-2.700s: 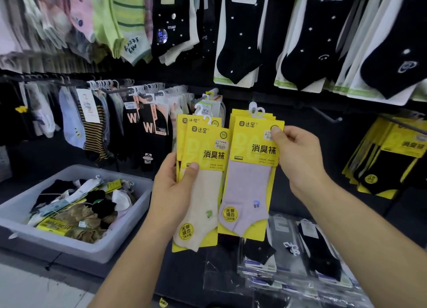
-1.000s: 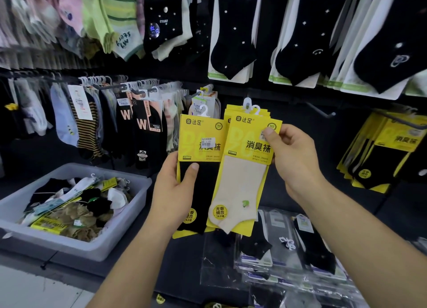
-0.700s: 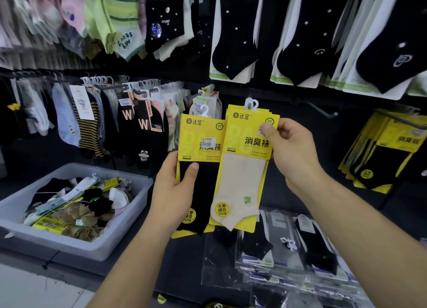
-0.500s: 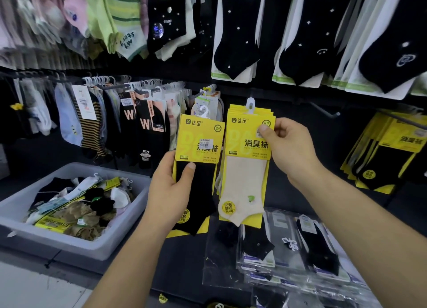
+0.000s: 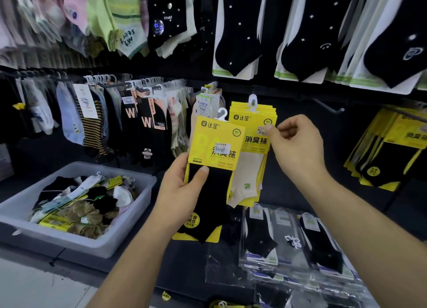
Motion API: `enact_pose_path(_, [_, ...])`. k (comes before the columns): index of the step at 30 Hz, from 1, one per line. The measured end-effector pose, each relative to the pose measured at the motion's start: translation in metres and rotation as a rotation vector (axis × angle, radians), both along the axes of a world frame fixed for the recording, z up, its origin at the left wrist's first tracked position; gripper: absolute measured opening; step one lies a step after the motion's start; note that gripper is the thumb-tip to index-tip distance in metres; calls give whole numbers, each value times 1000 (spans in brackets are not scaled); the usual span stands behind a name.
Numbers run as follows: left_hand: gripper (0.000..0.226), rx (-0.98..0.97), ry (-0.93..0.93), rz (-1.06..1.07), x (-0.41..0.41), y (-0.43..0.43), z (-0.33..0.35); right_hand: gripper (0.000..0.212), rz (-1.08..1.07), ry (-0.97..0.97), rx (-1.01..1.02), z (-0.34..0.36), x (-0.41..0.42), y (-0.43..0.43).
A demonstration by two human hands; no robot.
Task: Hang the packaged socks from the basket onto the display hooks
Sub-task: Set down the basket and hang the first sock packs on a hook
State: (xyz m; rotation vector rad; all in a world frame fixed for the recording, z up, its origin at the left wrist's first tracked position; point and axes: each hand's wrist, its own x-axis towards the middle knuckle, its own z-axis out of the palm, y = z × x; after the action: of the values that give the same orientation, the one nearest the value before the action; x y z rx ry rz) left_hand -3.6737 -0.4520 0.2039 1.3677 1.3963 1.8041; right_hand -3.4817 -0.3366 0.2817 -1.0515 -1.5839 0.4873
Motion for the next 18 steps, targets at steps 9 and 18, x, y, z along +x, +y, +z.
enact_pose_path(9, [26,27,-10,-144,21,14,0,12,254,-71,50,30,-7,-10])
enact_pose_path(18, [20,5,-62,-148,33,32,13,16,238,-158,-18,49,-4,4])
